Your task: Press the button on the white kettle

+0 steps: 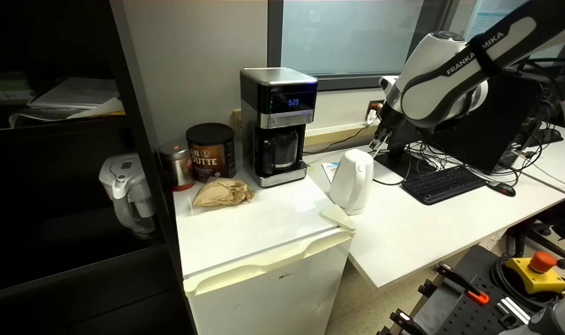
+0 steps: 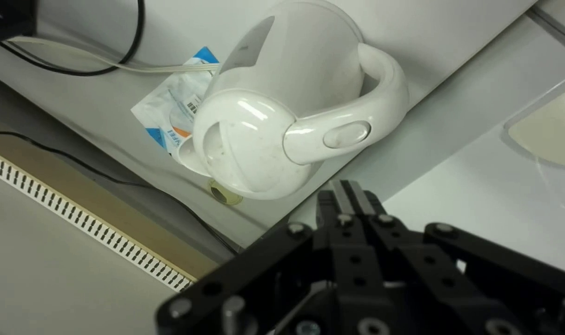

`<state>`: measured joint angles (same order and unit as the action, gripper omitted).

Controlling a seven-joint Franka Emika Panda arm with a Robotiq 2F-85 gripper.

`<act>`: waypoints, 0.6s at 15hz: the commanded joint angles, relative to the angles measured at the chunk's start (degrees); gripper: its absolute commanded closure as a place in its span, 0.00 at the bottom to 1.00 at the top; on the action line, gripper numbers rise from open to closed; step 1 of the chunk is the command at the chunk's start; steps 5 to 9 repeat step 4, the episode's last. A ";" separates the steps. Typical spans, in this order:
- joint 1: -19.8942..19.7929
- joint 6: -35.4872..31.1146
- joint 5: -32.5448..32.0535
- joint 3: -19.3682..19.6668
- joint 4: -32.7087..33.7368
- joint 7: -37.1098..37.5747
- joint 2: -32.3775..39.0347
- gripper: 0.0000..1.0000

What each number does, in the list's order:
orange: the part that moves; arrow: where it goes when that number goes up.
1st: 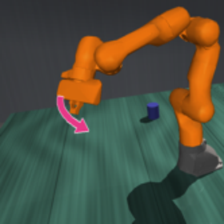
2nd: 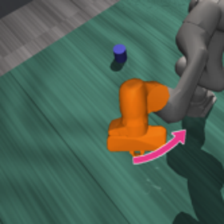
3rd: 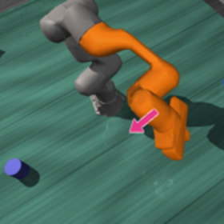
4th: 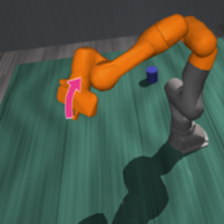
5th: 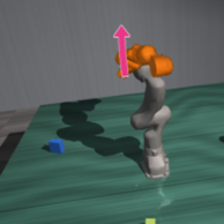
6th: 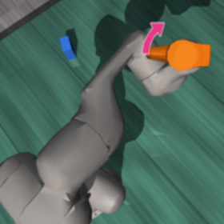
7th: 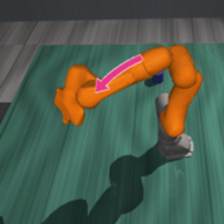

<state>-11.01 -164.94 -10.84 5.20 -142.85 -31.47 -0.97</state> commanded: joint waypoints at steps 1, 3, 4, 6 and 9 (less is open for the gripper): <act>0.75 -0.43 -2.76 1.84 -5.19 0.74 -5.63 0.99; 0.71 -0.87 -4.25 2.37 -7.02 1.05 -7.36 1.00; 0.72 -0.73 -4.73 2.57 -7.75 1.46 -8.19 1.00; 0.72 -0.73 -4.73 2.57 -7.75 1.46 -8.19 1.00; 0.72 -0.73 -4.73 2.57 -7.75 1.46 -8.19 1.00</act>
